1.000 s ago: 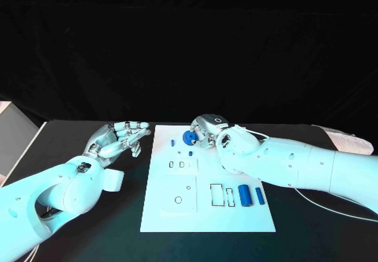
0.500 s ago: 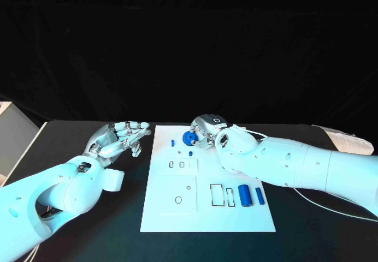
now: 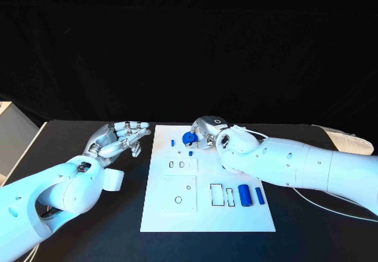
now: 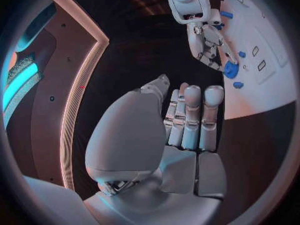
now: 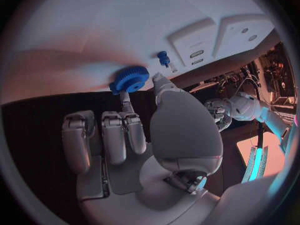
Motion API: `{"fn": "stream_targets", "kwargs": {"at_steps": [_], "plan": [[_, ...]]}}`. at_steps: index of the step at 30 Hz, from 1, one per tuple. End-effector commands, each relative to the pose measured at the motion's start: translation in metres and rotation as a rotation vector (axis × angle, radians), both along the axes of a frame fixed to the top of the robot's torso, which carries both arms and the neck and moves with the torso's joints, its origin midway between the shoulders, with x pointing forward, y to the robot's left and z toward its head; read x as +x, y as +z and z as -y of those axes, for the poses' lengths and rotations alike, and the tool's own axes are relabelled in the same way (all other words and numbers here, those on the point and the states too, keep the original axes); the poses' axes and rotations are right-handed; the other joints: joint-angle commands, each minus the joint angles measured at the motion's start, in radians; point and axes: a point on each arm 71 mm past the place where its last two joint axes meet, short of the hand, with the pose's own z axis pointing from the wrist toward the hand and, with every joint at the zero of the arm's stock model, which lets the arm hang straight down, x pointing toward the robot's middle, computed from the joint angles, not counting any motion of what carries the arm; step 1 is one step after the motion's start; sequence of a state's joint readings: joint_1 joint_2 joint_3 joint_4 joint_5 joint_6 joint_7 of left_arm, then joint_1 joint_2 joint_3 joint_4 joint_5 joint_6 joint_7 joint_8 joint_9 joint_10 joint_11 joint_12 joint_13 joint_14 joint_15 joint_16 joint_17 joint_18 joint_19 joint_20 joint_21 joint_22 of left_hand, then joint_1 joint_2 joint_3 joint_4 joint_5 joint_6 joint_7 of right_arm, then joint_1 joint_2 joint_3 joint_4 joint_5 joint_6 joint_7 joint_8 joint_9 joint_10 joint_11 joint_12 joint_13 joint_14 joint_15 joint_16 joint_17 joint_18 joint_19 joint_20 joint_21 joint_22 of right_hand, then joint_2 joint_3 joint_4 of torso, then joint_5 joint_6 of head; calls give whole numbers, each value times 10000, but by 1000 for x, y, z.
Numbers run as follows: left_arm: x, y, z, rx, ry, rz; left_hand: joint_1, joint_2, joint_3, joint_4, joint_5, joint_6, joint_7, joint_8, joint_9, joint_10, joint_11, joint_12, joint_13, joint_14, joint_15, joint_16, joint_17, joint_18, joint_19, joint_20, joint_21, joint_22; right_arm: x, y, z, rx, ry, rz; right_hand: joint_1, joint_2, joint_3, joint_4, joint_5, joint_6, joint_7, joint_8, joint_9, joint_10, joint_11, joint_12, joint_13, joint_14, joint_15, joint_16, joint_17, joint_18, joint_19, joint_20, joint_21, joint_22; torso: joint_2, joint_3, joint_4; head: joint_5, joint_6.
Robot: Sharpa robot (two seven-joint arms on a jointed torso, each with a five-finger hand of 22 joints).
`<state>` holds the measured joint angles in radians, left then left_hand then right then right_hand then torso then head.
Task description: Assemble the parts on the task board
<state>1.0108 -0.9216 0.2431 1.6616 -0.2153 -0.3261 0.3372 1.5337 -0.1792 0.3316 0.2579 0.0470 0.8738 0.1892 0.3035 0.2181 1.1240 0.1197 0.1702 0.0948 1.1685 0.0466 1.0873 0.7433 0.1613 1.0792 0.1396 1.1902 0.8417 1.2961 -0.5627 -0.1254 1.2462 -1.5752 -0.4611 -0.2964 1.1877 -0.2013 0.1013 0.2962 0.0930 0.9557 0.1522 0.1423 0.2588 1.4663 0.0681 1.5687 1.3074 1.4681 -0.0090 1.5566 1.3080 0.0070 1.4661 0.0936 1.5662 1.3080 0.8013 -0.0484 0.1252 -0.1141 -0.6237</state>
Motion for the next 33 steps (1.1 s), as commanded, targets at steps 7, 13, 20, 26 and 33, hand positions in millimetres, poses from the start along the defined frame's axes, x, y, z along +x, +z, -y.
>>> {"fn": "stream_targets", "kwargs": {"at_steps": [7,13,20,26,33], "plan": [[1,0,4,-70,-137,-12,-80,23,48,11,17,-92,4,4,16,-88,10,62,17,47,-3,56,-14,-131,-49,39,56,9,-2,-7,0,-83,209,-807,-140,390,184,-12,442,284,-23,-36,36,1045,22,21,2634,949,31,40,2277,-70,1047,79,46,2628,0,1,-7,-24,-14],[1,-1,3,-64,-118,-18,-80,23,48,11,17,-92,4,4,16,-88,10,62,17,47,-3,56,-14,-131,-49,39,56,9,-1,-8,8,-110,39,-863,-425,695,359,-9,730,338,-34,-61,33,1045,7,21,2634,947,25,37,2268,-70,1047,69,46,2628,1,-3,2,-27,-19],[2,-1,2,-54,-92,-17,-82,35,61,9,18,-97,6,2,18,-97,11,63,18,49,-1,62,-10,-130,-57,41,58,6,-4,-6,18,-6,-60,-680,-406,835,615,-57,1009,374,-37,-97,25,1045,2,21,2634,955,26,48,2302,-70,1047,68,46,2628,-2,3,-8,2,-14],[2,-1,1,-43,-62,-11,-82,35,61,9,18,-97,6,2,18,-97,11,63,18,49,-1,62,-10,-130,-57,41,58,6,-12,-2,27,209,-10,-460,-295,735,654,-68,953,407,-44,-95,28,1045,-2,21,2634,961,20,56,2330,-70,1047,65,46,2628,-10,-1,-17,-15,1],[2,-1,1,-49,-62,-2,-82,35,61,9,18,-97,6,2,18,-97,11,63,18,49,-1,62,-10,-130,-57,41,58,6,-23,18,53,1421,83,443,352,514,923,-126,1145,440,-38,-135,20,1045,3,21,2634,924,-19,8,2173,-70,1047,32,46,2628,-26,14,-44,-66,63]]}}
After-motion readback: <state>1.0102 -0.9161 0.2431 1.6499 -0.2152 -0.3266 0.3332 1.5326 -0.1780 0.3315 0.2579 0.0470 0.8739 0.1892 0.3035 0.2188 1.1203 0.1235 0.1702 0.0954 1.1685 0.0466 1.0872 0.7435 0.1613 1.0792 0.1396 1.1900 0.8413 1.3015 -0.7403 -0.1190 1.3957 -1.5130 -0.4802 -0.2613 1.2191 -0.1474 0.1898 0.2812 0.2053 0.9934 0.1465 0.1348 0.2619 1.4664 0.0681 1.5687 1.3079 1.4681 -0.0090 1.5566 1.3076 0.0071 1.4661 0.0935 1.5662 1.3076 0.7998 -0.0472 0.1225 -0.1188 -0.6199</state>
